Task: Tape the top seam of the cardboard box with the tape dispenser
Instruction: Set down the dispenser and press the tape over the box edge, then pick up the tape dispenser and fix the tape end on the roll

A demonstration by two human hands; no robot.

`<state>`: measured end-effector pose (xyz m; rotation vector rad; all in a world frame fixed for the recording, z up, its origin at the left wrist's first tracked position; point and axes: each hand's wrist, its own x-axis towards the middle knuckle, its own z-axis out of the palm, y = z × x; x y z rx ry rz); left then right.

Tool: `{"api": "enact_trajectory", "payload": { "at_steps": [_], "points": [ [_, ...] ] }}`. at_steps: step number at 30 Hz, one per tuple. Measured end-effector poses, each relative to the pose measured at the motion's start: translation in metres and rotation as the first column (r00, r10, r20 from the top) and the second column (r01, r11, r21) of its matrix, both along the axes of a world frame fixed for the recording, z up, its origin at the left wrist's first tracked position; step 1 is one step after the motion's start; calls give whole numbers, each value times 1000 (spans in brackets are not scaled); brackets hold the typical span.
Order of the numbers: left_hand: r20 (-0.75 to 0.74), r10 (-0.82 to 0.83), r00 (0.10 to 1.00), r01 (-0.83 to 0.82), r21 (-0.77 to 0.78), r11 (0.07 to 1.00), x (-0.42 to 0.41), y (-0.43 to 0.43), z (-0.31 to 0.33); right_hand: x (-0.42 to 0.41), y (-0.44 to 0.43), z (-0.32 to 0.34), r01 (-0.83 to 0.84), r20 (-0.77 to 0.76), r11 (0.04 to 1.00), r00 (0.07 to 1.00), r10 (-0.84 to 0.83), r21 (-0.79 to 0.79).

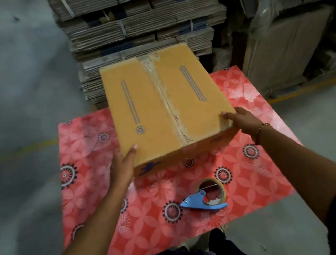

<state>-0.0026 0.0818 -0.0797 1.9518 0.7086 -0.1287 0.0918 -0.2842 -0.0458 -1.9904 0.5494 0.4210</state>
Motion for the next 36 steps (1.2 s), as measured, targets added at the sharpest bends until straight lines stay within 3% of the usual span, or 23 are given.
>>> {"api": "enact_trajectory", "payload": {
  "at_steps": [3,10,22,24,26,28,29,32,34,36],
  "points": [
    [32,30,999,-24,-171,985,-5,8,-7,-6,15,-1,68,-11,990,998,-67,122],
    [117,114,987,-75,-298,951,-30,77,1,-33,77,-16,11,140,990,990,-31,144],
    [69,136,988,-118,-216,969,-55,140,12,-52,145,-23,-155,105,987,983,152,30],
    [64,104,993,-98,-94,991,-56,144,10,-57,135,-20,-170,64,985,984,167,39],
    [81,71,994,-88,225,970,-60,141,9,-69,118,-15,-188,58,982,981,187,2],
    [221,10,975,-127,523,843,-73,121,15,-91,93,-16,-168,44,982,984,172,-83],
    [305,-63,950,-137,591,795,-81,104,22,-104,77,-22,-144,13,981,989,147,-129],
    [418,-265,869,-21,565,825,-101,47,33,-150,38,-51,-121,-212,963,975,70,-240],
    [388,-346,854,122,498,858,-107,18,27,-177,38,-62,-124,-400,981,915,56,-146],
    [339,-414,845,242,448,861,-109,-4,17,-194,47,-84,-52,-469,997,883,22,-50]
  ]
}}
